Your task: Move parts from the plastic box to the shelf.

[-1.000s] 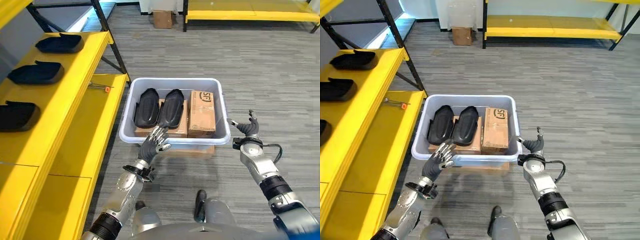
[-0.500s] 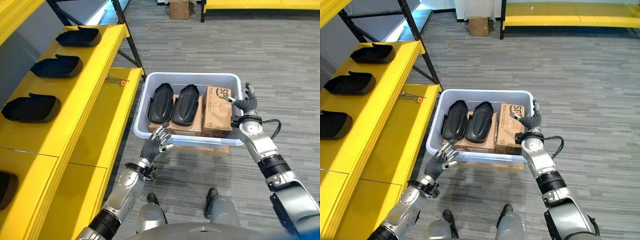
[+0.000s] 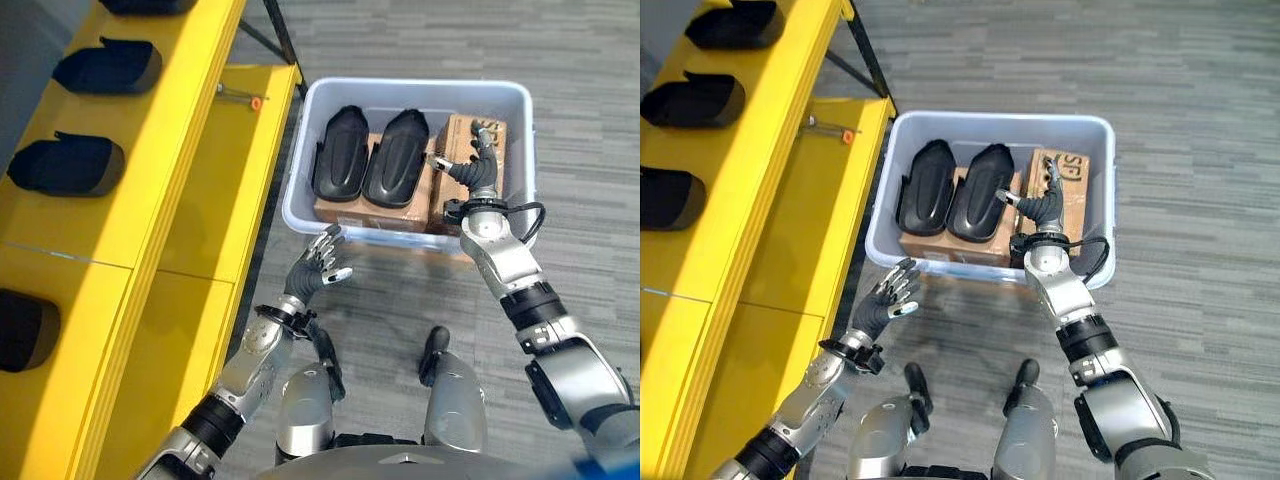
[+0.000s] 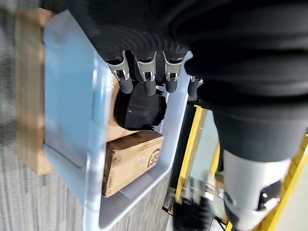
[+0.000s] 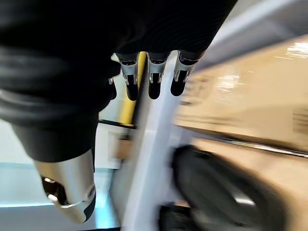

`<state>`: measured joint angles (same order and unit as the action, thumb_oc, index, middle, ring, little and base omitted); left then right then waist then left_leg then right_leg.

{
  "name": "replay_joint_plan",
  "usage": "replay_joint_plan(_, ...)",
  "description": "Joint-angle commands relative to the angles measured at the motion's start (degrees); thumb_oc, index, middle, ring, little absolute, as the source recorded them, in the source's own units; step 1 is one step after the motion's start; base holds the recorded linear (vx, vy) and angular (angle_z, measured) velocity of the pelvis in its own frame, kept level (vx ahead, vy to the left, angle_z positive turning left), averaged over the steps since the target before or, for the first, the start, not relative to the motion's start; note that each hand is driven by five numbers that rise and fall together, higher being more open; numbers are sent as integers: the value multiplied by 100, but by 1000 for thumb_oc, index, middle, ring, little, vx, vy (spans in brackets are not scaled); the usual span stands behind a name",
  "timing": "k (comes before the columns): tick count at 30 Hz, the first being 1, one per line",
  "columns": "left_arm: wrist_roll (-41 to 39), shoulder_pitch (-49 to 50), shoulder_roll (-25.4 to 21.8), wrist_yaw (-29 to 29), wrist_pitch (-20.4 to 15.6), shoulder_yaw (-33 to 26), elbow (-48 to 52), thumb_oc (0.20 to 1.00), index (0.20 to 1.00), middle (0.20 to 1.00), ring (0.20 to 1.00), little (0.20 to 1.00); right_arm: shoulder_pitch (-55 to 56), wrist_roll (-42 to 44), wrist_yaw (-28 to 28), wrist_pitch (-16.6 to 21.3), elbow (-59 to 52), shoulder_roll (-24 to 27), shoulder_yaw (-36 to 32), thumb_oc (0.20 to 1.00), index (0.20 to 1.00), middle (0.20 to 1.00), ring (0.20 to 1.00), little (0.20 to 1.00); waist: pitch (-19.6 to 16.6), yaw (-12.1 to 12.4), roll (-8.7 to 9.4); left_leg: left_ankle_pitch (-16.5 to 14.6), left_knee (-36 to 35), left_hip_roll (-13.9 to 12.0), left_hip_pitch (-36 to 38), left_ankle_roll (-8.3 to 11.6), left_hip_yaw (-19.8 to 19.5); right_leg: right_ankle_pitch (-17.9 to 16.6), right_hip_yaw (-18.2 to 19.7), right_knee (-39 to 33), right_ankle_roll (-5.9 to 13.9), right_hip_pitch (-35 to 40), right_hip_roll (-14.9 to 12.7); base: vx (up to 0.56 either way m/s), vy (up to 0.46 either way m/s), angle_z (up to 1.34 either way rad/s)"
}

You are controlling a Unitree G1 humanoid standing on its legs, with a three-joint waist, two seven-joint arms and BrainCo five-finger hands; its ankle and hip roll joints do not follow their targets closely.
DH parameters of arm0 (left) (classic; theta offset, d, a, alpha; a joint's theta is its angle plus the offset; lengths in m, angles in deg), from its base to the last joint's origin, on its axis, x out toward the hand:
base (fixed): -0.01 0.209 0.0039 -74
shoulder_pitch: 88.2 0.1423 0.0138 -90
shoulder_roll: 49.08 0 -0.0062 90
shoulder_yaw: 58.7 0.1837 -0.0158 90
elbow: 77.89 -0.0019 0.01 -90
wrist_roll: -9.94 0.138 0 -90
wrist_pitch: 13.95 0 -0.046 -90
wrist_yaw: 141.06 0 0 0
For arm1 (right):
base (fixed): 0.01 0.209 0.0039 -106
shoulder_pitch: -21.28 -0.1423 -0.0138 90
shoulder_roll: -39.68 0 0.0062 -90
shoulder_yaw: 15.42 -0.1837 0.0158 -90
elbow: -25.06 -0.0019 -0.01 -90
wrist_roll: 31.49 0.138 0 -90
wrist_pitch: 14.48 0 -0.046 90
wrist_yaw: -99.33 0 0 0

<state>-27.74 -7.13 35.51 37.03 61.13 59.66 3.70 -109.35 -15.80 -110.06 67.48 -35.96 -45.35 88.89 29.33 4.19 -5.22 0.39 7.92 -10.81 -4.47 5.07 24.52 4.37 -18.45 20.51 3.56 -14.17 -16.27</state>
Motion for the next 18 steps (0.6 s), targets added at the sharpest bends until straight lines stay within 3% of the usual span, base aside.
replay_joint_plan(1, -205, 93, -159, 169, -19, 202, 898, 1000, 1000, 1000, 1000, 1000, -520, 447, -35, 146, -101, -70, -98, 1000, 1000, 1000, 1000, 1000, -46, 118, 92, -213, 502, -227, -528, 17, -456, -419, -254, -224, 479, 204, -625, -119, 39, 8)
replay_joint_plan(8, -329, -23, -170, 165, 199, 309, 1015, 1000, 1000, 1000, 1000, 1000, -847, 712, -226, 242, 545, -86, -162, 1000, 1000, 1000, 1000, 1000, 47, 247, 50, -370, 818, -144, -1107, 35, -674, -348, -101, 64, 578, -331, -757, -20, 33, 9)
replay_joint_plan(10, -428, -51, -117, 207, 272, 371, 1117, 1000, 1000, 1000, 1000, 1000, -946, 1211, -158, 92, 879, -136, -165, 1000, 1000, 1000, 1000, 1000, 47, 293, 43, -453, 1021, -136, -1426, 11, -728, -328, -44, 148, 575, -598, -750, -38, 38, 7)
replay_joint_plan(15, -441, -112, -76, 338, 334, 447, 1155, 1000, 1000, 1000, 1000, 1000, -1125, 687, -170, 280, 1192, -83, -64, 1000, 1000, 1000, 1000, 1000, 47, 339, 36, -551, 1305, -184, -1740, -17, -780, -274, -10, 360, 550, -875, -774, 1, 6, 2)
replay_joint_plan(18, -452, -173, -96, 425, 386, 467, 1217, 1000, 1000, 1000, 1000, 1000, -1273, 801, -342, 188, 1222, 5, -35, 1000, 1000, 1000, 1000, 1000, 47, 381, 36, -593, 1422, -202, -1929, -38, -835, -231, 0, 483, 544, -1032, -783, -2, -15, 10)
